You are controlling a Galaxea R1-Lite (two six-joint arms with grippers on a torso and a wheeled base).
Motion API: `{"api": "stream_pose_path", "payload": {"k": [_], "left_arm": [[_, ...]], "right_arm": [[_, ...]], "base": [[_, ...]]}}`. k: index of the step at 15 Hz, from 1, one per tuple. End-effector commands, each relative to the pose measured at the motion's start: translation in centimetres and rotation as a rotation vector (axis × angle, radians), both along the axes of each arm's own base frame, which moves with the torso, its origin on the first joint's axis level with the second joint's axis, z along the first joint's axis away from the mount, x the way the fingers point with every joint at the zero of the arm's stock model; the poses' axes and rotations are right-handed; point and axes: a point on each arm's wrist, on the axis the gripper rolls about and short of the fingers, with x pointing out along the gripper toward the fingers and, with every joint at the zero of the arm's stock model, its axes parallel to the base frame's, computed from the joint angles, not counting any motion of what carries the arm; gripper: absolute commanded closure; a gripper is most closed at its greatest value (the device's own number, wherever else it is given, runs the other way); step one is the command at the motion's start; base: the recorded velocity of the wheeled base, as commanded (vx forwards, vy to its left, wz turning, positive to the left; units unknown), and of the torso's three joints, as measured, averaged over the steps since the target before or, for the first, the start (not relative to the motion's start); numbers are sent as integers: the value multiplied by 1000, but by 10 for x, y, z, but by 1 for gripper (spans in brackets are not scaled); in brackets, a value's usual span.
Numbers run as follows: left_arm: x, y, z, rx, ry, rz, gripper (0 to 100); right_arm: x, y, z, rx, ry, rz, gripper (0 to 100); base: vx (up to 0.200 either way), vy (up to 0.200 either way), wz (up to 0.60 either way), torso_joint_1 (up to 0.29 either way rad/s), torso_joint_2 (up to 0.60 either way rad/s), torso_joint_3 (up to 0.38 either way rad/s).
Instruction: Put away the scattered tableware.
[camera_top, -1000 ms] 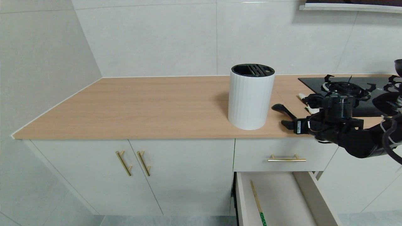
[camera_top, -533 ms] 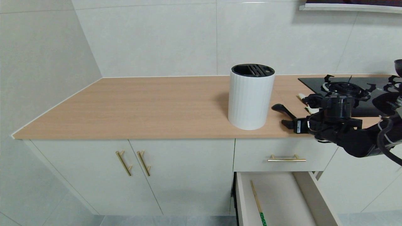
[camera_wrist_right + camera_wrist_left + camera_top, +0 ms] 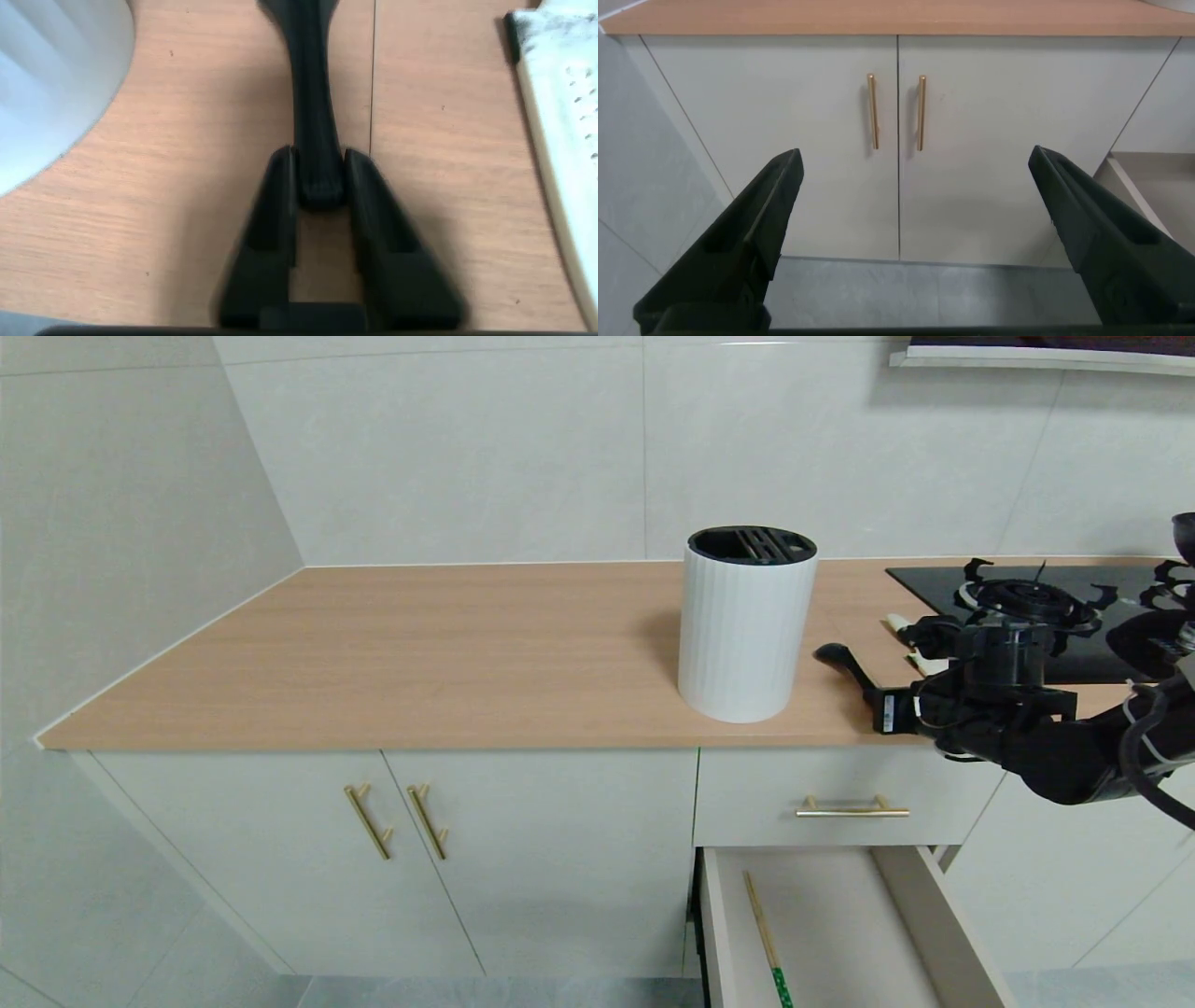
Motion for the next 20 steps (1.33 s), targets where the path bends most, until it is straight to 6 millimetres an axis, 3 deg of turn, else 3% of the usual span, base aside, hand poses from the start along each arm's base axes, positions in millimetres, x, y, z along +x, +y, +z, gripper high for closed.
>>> {"api": "stream_pose_path", "payload": {"k": [1, 4, 9, 12, 14, 15, 18, 20], "left_arm": [[0, 0, 0, 0, 0, 0, 0], [0, 0, 0, 0, 0, 0, 0], [0, 0, 0, 0, 0, 0, 0], [0, 0, 0, 0, 0, 0, 0], [0, 0, 0, 0, 0, 0, 0], [0, 0, 0, 0, 0, 0, 0], [0, 0, 0, 0, 0, 0, 0], [0, 0, 0, 0, 0, 0, 0]], "right_arm": [[-1, 0, 3, 2, -8, 0, 100], [-3, 0, 6, 3, -14, 1, 100], [-24, -2, 28, 2, -6, 2, 100], [-80, 2, 59, -4, 151, 39, 100], [-112, 1, 74, 11, 158, 47, 100], [-120, 0, 77, 12, 157, 47, 100], [-183, -2, 94, 7, 174, 93, 100], [-204, -6, 97, 11, 140, 100, 100]], "base": [[0, 0, 0, 0, 0, 0], [0, 0, 0, 0, 0, 0], [0, 0, 0, 0, 0, 0], [0, 0, 0, 0, 0, 0], [0, 0, 0, 0, 0, 0], [0, 0, 0, 0, 0, 0], [0, 0, 0, 0, 0, 0], [0, 0, 0, 0, 0, 0]]}}
